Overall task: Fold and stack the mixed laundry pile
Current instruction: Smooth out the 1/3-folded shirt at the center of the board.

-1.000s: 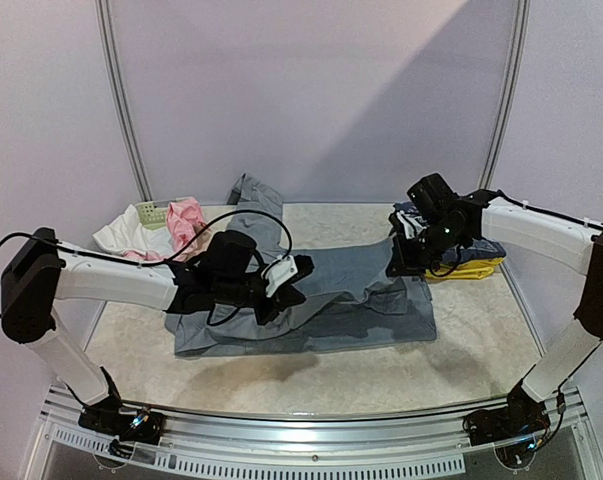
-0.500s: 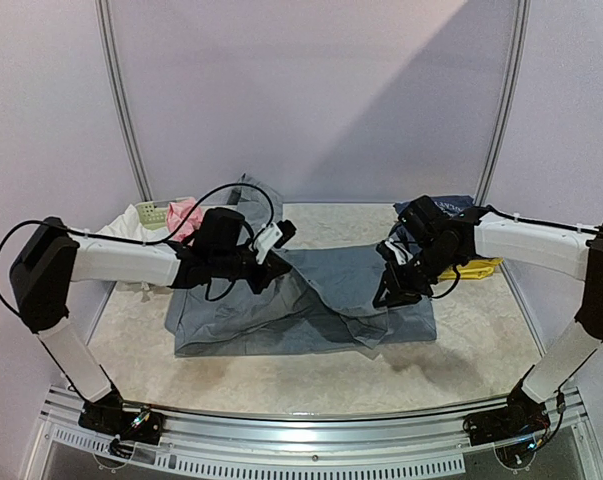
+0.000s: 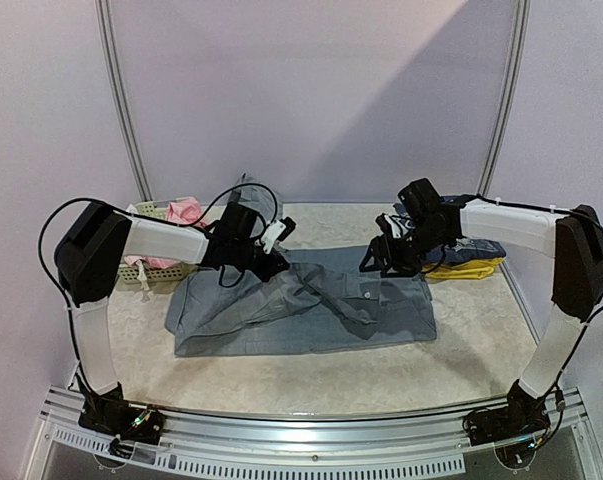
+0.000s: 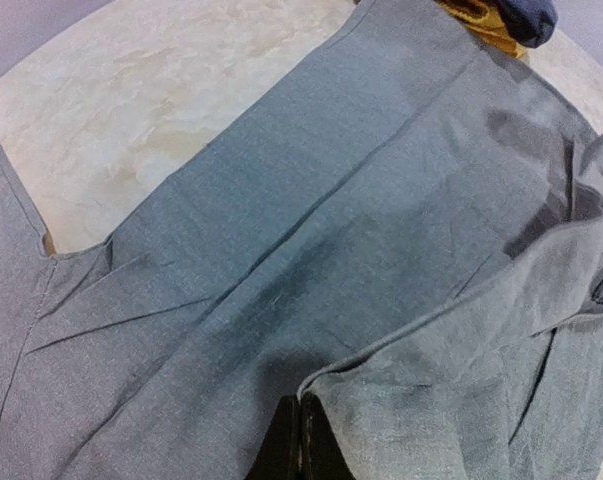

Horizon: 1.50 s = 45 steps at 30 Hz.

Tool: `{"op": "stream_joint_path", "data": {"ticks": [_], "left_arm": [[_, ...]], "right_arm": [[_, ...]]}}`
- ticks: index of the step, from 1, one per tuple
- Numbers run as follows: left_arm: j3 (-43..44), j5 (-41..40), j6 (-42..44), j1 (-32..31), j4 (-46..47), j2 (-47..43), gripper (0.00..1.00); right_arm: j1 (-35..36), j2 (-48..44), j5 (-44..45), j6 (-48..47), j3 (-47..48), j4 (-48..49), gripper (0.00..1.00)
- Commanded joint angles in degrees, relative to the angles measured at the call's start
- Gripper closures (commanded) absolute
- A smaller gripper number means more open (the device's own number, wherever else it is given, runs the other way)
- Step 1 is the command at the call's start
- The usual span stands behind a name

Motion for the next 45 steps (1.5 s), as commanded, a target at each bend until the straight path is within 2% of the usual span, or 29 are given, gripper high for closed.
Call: {"op": "stream_joint_path", "data": {"ticks": [1,6,10,14,18,22,26,39,45], "left_arm": [[3.40,-1.94,-3.51,1.51,-6.28,2.21,1.00],[4.56,-0.38,-7.85,3.70,-7.30,4.25,1.00],[5.58,0.11,-7.80,3.98,-8.62,5.46,1.00],[7.06,0.01,-8.16,4.03,-10.16,6.85,1.00],[7.52,-0.67,-8.85,4.03,-10.60,7.26,1.00],[7.51,-1.14,-9.43,4.03,-10.75,7.39,1.00],[7.46,-1.07,-9.80,4.03,-10.57,7.68,1.00],[7.29,-0.44,-10.42,4.02,-10.66,7.97,1.00],[7.36,-0.15,-10.35,4.03,-10.75,8.04,1.00]], "right_arm": [[-1.82,0.99,-3.46,-1.89,0.63,9.34,0.21],[-1.79,-0.83,-0.81,-7.12,-3.98,16.07,0.06],[-1.80,-0.65,0.50,-9.06,-6.91,16.56,0.04],[-1.40,-2.71,-0.63,-8.40,-13.30,20.50,0.07],[-1.09,-5.98,-0.37,-7.24,-17.08,19.30,0.11],[-0.78,-5.91,-4.25,-2.58,-18.82,19.02,0.19],[-0.63,-4.95,-8.23,2.55,-21.47,23.02,0.23],[-0.37,3.28,-10.54,7.15,-21.47,26.64,0.33],[-0.31,3.69,-8.11,6.78,-21.50,24.88,0.33]]}}
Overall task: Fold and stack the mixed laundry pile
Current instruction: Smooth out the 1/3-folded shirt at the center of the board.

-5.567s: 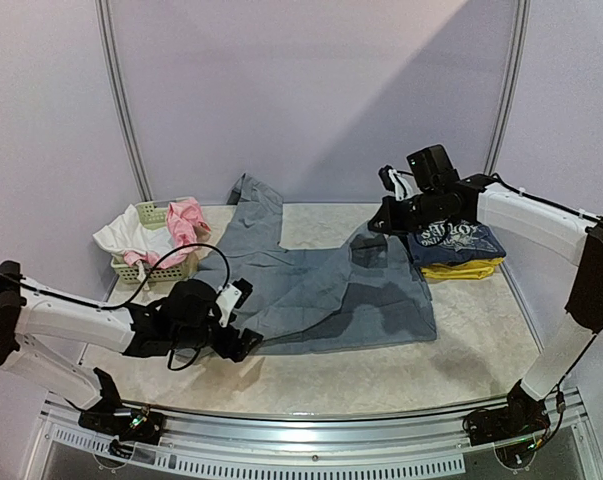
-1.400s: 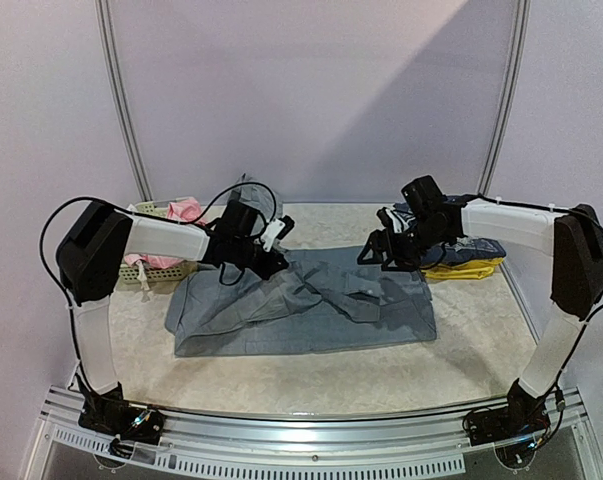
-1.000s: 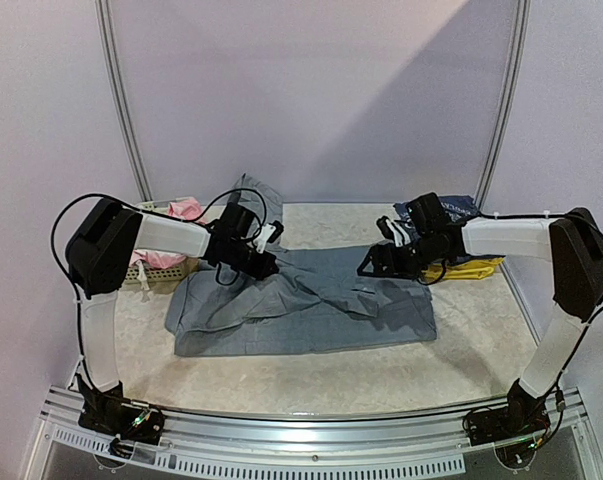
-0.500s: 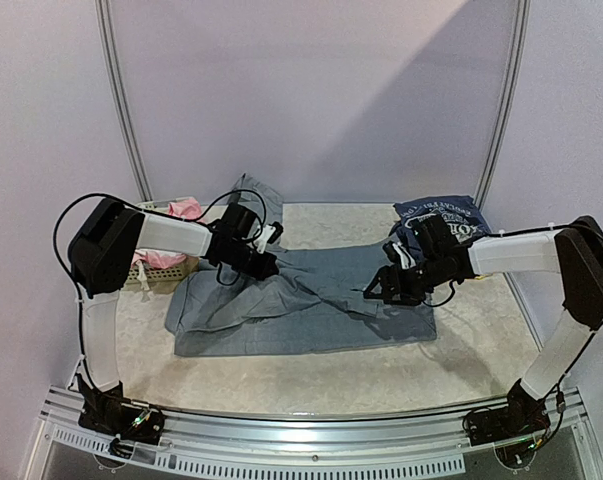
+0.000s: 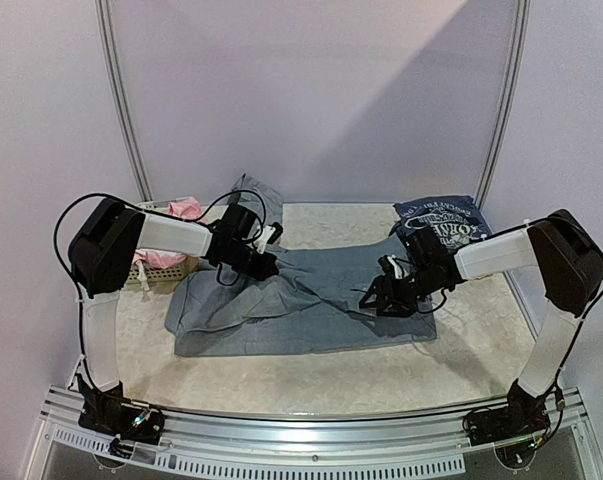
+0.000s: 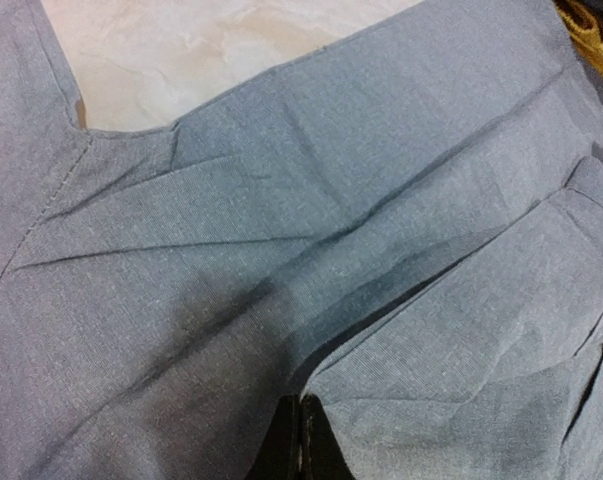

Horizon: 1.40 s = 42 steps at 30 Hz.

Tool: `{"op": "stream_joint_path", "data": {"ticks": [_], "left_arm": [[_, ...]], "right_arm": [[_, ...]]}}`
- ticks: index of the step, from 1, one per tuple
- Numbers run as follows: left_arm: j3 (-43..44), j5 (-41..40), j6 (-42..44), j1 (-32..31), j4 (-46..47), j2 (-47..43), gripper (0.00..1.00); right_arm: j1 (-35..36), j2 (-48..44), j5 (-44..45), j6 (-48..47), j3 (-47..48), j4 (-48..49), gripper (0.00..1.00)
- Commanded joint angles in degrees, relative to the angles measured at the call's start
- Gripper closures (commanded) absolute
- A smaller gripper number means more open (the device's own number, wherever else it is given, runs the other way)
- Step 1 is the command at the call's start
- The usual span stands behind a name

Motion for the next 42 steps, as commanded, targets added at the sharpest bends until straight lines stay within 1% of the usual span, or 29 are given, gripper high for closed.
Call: {"op": "stream_joint_path", "data": {"ticks": [1,4,7,13,17,19,22,24,27,28,30,32,34,35,36,42], "left_arm": [[0.92,0.59,-0.40,0.31,-1.35,1.29,1.00],[0.77,0.73,-0.31,0.31,-1.41,1.39,1.00],[0.75,0.71,-0.40,0.31,-1.35,1.62,1.00],[0.75,0.82,-0.59,0.31,-1.27,1.64,1.00],[0.62,0.79,-0.65,0.31,-1.32,1.15,1.00],[0.22,0.63,-0.85,0.31,-1.35,0.38,1.00],[-0.86,0.23,-1.64,0.31,-1.51,-2.36,1.00],[-1.76,-0.34,-2.21,0.31,-1.52,-4.65,0.97],[-3.49,-1.63,-2.92,0.31,-1.77,-7.81,0.86],[-4.44,-1.98,-3.06,0.31,-1.44,-8.93,0.80],[-6.98,-2.55,-3.58,0.31,0.37,-11.53,0.64],[-9.87,-3.06,-4.38,0.31,1.88,-14.06,0.51],[-12.71,-3.01,-4.80,0.31,3.05,-16.82,0.12],[-13.99,-3.20,-4.98,0.25,3.34,-18.19,0.02],[-15.34,-3.41,-5.05,0.22,3.63,-19.59,0.01],[-24.27,-6.88,-5.42,-0.08,4.78,-28.72,0.00]], "right_arm": [[0.52,0.61,1.42,0.02,-0.22,-0.38,0.33],[0.56,0.82,0.64,0.12,-0.10,1.17,0.36],[0.58,1.49,-0.05,0.41,0.54,2.37,0.46],[0.73,2.47,-0.34,0.26,1.68,2.10,0.74],[0.79,2.43,-0.66,0.25,2.22,1.87,0.98],[0.81,2.36,-0.78,0.04,3.16,0.76,1.00],[1.01,0.86,1.14,-1.68,5.75,-4.06,1.00],[1.18,-1.29,2.79,-3.05,8.01,-8.18,1.00],[1.83,-3.75,4.28,-4.64,12.39,-12.88,1.00],[2.15,-4.57,4.65,-5.01,13.98,-14.14,1.00],[2.95,-5.56,5.20,-5.85,17.95,-16.55,1.00],[3.65,-5.82,5.45,-6.21,21.29,-18.17,1.00],[4.31,-5.21,5.33,-6.50,25.22,-19.76,1.00],[4.62,-4.72,5.26,-6.65,27.11,-20.45,1.00],[4.93,-4.24,5.16,-6.68,29.08,-21.07,1.00],[6.57,-0.04,4.27,-6.20,41.33,-23.68,1.00]]}}
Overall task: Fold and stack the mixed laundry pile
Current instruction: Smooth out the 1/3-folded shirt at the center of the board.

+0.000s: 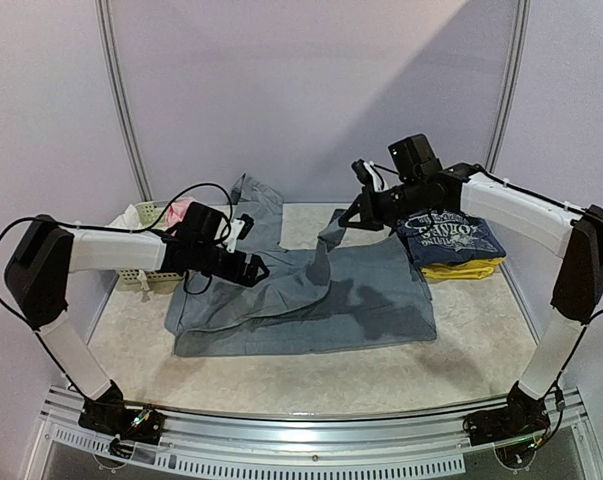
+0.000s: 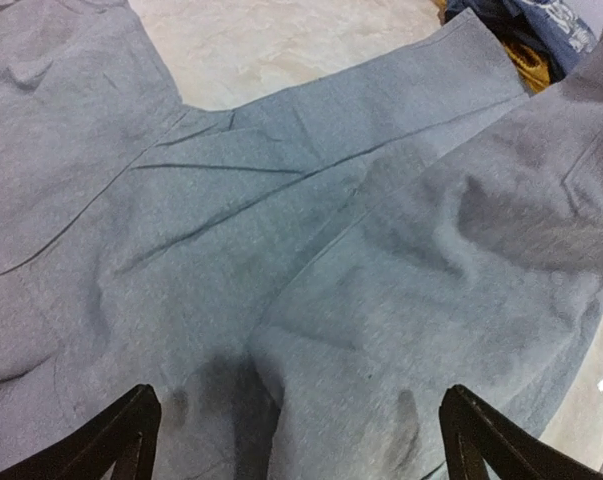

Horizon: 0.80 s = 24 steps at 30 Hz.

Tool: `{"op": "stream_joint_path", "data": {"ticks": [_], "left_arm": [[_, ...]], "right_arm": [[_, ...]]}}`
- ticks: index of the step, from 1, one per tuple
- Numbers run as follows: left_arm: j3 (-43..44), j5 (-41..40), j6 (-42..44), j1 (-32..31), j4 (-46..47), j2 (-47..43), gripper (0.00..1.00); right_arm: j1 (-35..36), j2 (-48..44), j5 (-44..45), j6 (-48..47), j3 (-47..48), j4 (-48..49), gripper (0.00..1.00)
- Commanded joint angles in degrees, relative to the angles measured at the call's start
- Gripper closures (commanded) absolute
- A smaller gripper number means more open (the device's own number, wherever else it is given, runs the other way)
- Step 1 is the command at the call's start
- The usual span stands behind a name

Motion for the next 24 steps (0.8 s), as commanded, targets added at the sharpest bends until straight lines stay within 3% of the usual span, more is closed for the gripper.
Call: {"op": "stream_joint_path", "data": {"ticks": [1,9,15,19,24], "left_arm": [[-6.85,-4.04,-0.92,-0.17,1.94,-7.41,0.00],[-17.77,-6.04,-1.95,-2.57,2.98,-20.46,0.12],[-22.30,-8.32,-2.29,-5.59,2.44,-25.82,0.13],[-23.89,-10.76,-2.97,-6.95,0.19,-26.29,0.15],[-26.14,-13.19,-6.02,-7.48,-1.91,-26.92,0.23]], "right_arm": [[1.20,4.14,-0.20,-0.40,8.49,-3.84,1.00],[2.51,11.68,-2.76,1.82,25.28,-5.11,1.00],[2.61,15.25,-3.10,3.78,31.14,-4.01,1.00],[2.61,14.69,0.68,2.40,29.20,-9.57,1.00],[1.84,5.95,7.15,-1.42,12.74,-11.04,1.00]]}}
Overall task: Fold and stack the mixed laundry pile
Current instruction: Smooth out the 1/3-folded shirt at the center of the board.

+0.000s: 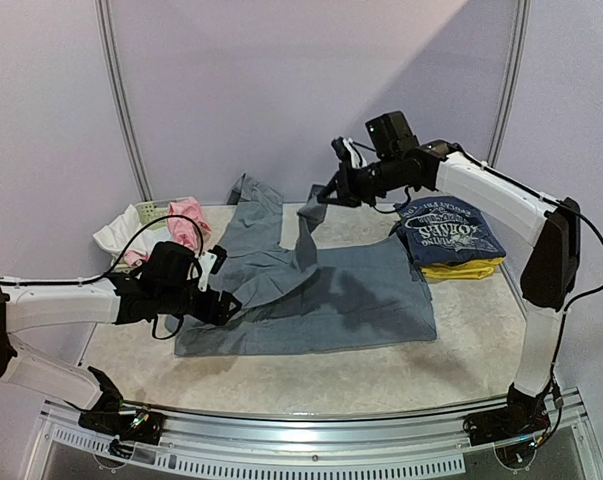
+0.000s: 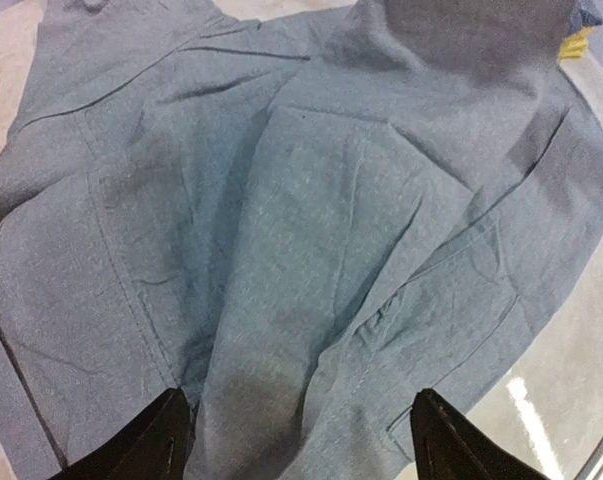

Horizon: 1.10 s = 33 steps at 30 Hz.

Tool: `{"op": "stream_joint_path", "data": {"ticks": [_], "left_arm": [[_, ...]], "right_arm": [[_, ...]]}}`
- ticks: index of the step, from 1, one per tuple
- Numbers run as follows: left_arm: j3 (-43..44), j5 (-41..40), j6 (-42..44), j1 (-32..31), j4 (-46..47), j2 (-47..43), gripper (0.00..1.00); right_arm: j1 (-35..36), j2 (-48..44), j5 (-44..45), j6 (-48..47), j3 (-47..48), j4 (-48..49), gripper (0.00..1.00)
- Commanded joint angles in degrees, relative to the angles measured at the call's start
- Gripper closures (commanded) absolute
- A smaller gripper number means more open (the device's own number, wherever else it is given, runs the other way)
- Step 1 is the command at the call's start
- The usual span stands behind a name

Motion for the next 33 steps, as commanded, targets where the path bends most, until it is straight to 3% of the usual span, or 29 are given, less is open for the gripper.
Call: {"op": "stream_joint_path", "data": {"ticks": [1,5,9,20,33], "left_arm": [[-2.24,-2.99,-3.09,-0.91,-2.89,-1.13,0.26],[-2.98,-2.93,-4.48,-1.24,-2.96,-0.86,0.33],[-3.07,-3.42,-5.24,-1.52,-2.94,-0.71,0.36],[-2.15,-6.63,-7.34,-1.52,-3.44,3.22,0.38],[-1.40,-9.04,-9.02,-1.52,-4.62,6.03,0.44]], "right_arm": [[-1.05,-8.67,5.94,-3.85,-15.03,-4.48,1.00],[-4.11,-14.87,6.37,-4.61,-29.78,-1.78,1.00],[-7.06,-19.59,7.76,-3.86,-38.54,-1.30,1.00],[-9.63,-25.25,10.76,-6.25,-41.27,-11.15,1.00],[-13.38,-22.98,11.84,-4.33,-54.98,-7.35,0.98]]}}
